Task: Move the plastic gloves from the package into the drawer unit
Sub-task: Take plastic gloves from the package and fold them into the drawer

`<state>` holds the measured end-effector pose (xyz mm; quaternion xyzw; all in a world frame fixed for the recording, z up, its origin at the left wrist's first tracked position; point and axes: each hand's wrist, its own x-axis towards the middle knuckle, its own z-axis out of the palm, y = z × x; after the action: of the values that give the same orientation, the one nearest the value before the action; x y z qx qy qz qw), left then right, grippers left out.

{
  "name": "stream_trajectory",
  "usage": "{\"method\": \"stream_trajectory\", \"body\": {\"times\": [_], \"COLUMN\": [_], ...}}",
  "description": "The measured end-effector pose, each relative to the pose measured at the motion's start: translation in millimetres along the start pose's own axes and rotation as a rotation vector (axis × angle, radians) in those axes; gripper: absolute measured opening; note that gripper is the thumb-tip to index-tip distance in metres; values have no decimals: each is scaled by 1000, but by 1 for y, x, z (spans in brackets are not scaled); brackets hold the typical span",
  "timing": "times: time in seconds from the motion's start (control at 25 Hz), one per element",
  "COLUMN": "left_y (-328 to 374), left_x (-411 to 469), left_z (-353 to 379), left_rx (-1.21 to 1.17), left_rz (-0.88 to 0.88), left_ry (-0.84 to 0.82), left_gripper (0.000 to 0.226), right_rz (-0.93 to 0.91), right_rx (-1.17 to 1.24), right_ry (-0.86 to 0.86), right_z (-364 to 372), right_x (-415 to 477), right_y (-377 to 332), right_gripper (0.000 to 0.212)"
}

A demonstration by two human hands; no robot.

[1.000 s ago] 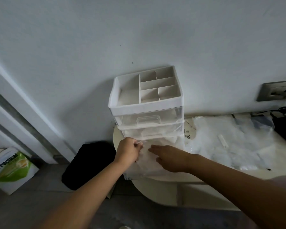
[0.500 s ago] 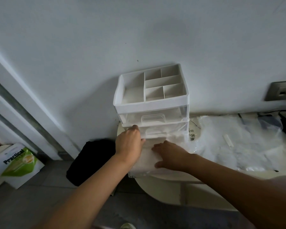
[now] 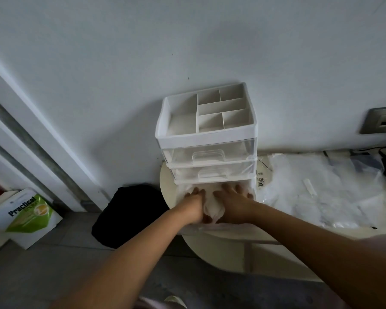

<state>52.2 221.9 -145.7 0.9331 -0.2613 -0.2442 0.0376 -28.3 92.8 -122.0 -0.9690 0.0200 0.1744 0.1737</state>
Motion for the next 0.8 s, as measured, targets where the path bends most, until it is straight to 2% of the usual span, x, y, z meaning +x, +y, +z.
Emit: {"method": "stream_trajectory", "body": {"times": [0.12,0.24,0.36,0.48,0.6,0.68,0.76,0.8], "left_y": [-1,0,0,-1,6,11,15,18], "left_x": [-1,1,1,1,-7,-16,-27,-31], "left_z": [-2,-3,-1,-3,-8,-12,-19,-22], "left_rx": [-29,-120,-6,37,32,17,-25,-54], "left_rz": [-33,-47,-67,-33,-26,-18,-52,-64], "left_ry": [-42,-41,-63,-46,-34,-8,54,107], "left_gripper": [81,71,82,88,96,95,82,65], "right_rz": [34,54,59,85,26,-21,29,87], "right_rx": [-49,21,83,384,518,593,757,754], "right_ry": [-13,27,56,53,-29,20,132,225], "right_z": [-12,-13,-7,-13,-42,-64,-77,-79], "right_x": [-8,-7,-3,-5,-25,-43,-55,-59], "right_y": [-2,-4,-1,6,20,39,72,93], "right_gripper": [80,84,88,87,63,40,22,18]}}
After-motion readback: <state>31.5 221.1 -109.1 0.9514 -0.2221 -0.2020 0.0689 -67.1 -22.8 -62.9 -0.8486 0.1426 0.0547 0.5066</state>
